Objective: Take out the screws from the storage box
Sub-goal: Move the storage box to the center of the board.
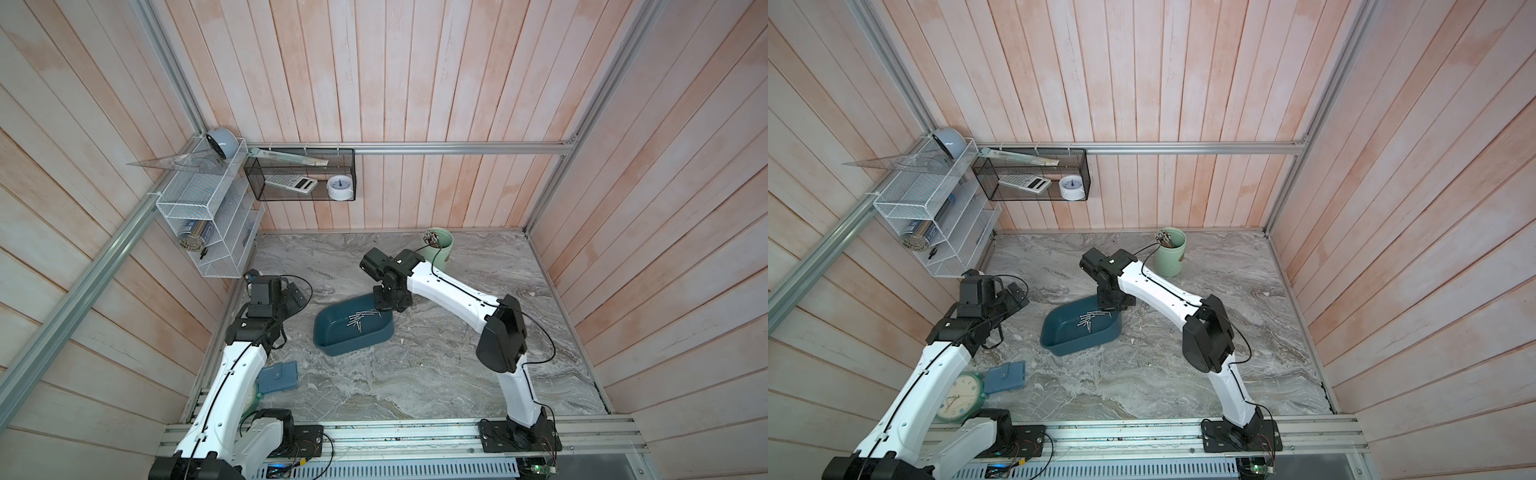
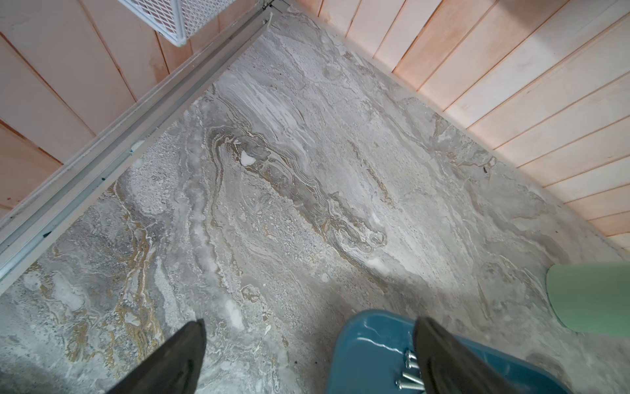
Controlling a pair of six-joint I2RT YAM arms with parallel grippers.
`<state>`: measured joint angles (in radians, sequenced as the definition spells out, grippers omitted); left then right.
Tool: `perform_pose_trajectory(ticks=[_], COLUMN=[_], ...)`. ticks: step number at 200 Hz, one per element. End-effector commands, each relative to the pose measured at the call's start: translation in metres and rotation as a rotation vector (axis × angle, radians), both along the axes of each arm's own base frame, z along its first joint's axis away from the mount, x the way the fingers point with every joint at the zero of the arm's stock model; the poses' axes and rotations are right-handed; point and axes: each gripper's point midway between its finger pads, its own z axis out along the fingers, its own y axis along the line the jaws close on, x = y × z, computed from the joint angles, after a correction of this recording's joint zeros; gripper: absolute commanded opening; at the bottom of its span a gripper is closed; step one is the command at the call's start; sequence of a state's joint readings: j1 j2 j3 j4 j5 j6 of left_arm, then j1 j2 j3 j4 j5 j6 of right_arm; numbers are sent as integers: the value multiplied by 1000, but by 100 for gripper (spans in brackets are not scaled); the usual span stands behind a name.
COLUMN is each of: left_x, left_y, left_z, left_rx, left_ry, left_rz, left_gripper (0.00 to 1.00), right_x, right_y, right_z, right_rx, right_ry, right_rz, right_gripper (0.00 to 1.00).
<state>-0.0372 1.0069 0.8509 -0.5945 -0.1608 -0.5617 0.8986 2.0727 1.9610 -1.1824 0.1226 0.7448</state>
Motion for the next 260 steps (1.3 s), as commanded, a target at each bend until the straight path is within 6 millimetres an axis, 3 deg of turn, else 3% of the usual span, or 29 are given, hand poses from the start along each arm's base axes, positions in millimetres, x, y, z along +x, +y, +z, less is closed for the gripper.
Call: perform_pose_trajectory(ticks=[1, 46, 96, 127, 156, 180, 222, 260], left_x=[2, 5, 6, 3, -2, -9, -13, -12], left_y=[-8, -28, -61, -81, -114, -123, -128, -122], left_z=[0, -2, -9, -17, -25, -37, -54, -56], left_rx=[-31, -67, -100, -91, -91, -38, 33, 63], left_ry=[-14, -16, -30, -11, 16, 67, 164, 185], left_rz=[-41, -117, -244, -320, -450, -484, -512, -483], left_gripper=[100, 97, 96, 96, 96, 96, 96, 95], right_x=[-1, -12, -15, -21, -27, -29, -26, -17], right_y=[-14, -59, -61, -69, -78, -84, -88, -99], right_z=[10, 3, -27, -47, -64, -73, -72, -39], right_rx=[34, 2, 130, 110, 80, 63, 58, 24], right_ry=[-77, -178, -250, -236, -226, -223, -241, -324], right_rz=[-55, -132, -164, -145, -134, -136, -145, -139], right_gripper=[0, 0, 0, 0, 0, 0, 24, 38])
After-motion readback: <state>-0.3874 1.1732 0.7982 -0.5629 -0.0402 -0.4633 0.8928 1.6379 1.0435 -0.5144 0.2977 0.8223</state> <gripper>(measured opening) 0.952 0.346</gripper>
